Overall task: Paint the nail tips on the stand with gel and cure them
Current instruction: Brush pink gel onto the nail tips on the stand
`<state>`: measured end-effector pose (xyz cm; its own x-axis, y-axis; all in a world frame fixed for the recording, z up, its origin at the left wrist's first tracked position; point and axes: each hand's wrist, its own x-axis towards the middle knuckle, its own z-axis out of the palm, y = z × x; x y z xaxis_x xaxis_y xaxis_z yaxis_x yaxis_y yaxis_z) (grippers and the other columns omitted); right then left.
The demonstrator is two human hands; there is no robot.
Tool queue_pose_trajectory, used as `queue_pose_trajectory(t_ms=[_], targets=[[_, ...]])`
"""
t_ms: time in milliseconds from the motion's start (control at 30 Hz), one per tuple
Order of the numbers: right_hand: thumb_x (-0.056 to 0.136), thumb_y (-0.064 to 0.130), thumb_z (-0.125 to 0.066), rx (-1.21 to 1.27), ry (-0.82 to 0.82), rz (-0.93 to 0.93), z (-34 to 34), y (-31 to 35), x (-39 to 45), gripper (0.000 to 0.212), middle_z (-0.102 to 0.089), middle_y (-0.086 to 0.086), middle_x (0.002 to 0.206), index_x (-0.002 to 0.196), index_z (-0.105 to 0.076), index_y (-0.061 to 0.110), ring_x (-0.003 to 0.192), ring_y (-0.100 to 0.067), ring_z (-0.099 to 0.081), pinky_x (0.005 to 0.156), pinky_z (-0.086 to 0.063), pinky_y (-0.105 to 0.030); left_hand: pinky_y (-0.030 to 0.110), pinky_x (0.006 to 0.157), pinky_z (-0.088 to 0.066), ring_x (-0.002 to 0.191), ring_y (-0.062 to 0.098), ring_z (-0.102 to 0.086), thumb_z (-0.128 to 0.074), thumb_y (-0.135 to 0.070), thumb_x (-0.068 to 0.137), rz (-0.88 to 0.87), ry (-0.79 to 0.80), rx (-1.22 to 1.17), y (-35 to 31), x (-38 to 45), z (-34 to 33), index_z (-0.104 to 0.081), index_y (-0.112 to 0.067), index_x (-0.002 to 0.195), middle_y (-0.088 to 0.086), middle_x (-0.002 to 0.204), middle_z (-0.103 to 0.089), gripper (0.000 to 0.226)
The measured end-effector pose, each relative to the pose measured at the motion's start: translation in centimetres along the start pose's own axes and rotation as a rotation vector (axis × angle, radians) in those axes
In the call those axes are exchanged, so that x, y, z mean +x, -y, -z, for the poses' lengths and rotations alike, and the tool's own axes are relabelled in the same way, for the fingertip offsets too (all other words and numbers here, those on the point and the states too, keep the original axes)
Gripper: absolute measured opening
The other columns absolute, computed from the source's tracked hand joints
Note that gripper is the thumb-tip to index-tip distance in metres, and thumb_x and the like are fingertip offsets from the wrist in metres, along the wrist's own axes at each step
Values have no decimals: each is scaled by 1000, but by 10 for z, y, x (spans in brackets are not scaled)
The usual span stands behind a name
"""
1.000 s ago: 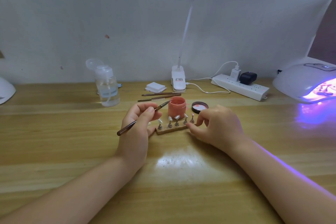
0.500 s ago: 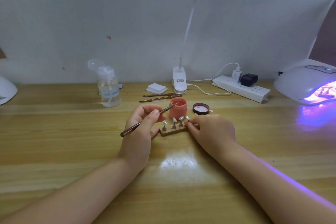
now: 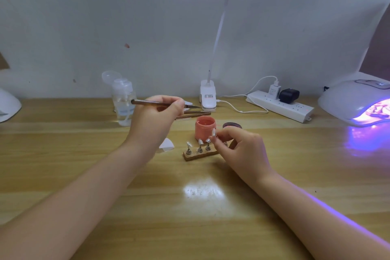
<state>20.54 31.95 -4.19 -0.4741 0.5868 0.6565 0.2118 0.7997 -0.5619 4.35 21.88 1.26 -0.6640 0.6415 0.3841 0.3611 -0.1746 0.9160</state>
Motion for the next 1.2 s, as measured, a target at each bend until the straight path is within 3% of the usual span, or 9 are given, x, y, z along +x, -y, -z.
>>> queue_pose_trajectory(t_ms=[100, 233, 333, 500, 767, 933, 1033, 1067, 1200], targets=[[81, 13, -76, 29, -26, 43, -3, -2, 0, 6, -61, 21, 67, 81, -76, 18, 48, -4, -46, 56, -38, -21, 8, 50, -43, 58, -5, -59, -66, -21, 87, -31, 32, 232, -8, 15, -7, -70, -22, 76, -10, 65, -70, 12], [79, 14, -79, 31, -48, 37, -5, -7, 1, 9, -58, 25, 66, 84, -78, 20, 50, -1, -48, 57, -35, -19, 32, 70, -52, 82, 19, -67, -60, -16, 83, 16, 210, 473, -25, 35, -22, -69, -19, 76, 3, 77, -71, 12], [77, 15, -80, 43, -53, 32, -6, -9, 2, 10, -62, 19, 68, 86, -78, 19, 51, 2, -50, 57, -36, -19, 40, 79, -55, 86, 21, -66, -59, -15, 80, 20, 300, 571, -33, 46, -33, -67, -15, 78, 4, 81, -70, 8], [77, 14, -81, 29, -71, 42, -7, -11, 3, 10, -63, 15, 67, 86, -78, 17, 48, -4, -45, 56, -39, -22, 32, 63, -42, 72, 23, -53, -57, -14, 79, 79, 377, 755, -31, 62, -47, -61, -10, 77, 7, 76, -58, 5], [78, 13, -79, 42, -71, 52, -7, -11, 3, 7, -60, 16, 65, 84, -78, 16, 49, -3, -43, 56, -40, -24, 28, 58, -39, 68, 19, -52, -67, -18, 81, 129, 407, 914, -19, 66, -62, -59, -14, 82, 2, 75, -56, 8], [79, 13, -78, 43, -43, 48, -6, -10, 3, 7, -67, 10, 68, 86, -78, 15, 51, -13, -47, 56, -45, -30, 32, 64, -44, 75, 22, -58, -67, -14, 80, 168, 358, 790, -19, 68, -57, -67, -5, 89, 8, 85, -63, 12], [79, 13, -78, 51, -38, 45, -5, -9, 3, 7, -69, 7, 71, 86, -78, 14, 52, -10, -49, 56, -46, -31, 40, 86, -55, 91, 26, -67, -68, -13, 79, 215, 243, 595, -21, 75, -45, -72, -3, 88, 11, 92, -73, 14], [79, 13, -78, 55, -33, 42, -5, -9, 3, 7, -68, 9, 71, 86, -78, 15, 52, -7, -48, 57, -45, -29, 40, 85, -55, 90, 25, -67, -68, -14, 81, 238, 213, 523, -20, 76, -40, -72, -4, 85, 9, 87, -75, 11], [80, 12, -77, 71, -16, 47, -5, -9, 3, 6, -63, 15, 69, 85, -77, 15, 53, -3, -48, 58, -41, -23, 20, 52, -38, 55, 9, -46, -64, -20, 88, 385, 119, 261, -8, 72, -24, -67, -11, 87, -7, 54, -68, 9]])
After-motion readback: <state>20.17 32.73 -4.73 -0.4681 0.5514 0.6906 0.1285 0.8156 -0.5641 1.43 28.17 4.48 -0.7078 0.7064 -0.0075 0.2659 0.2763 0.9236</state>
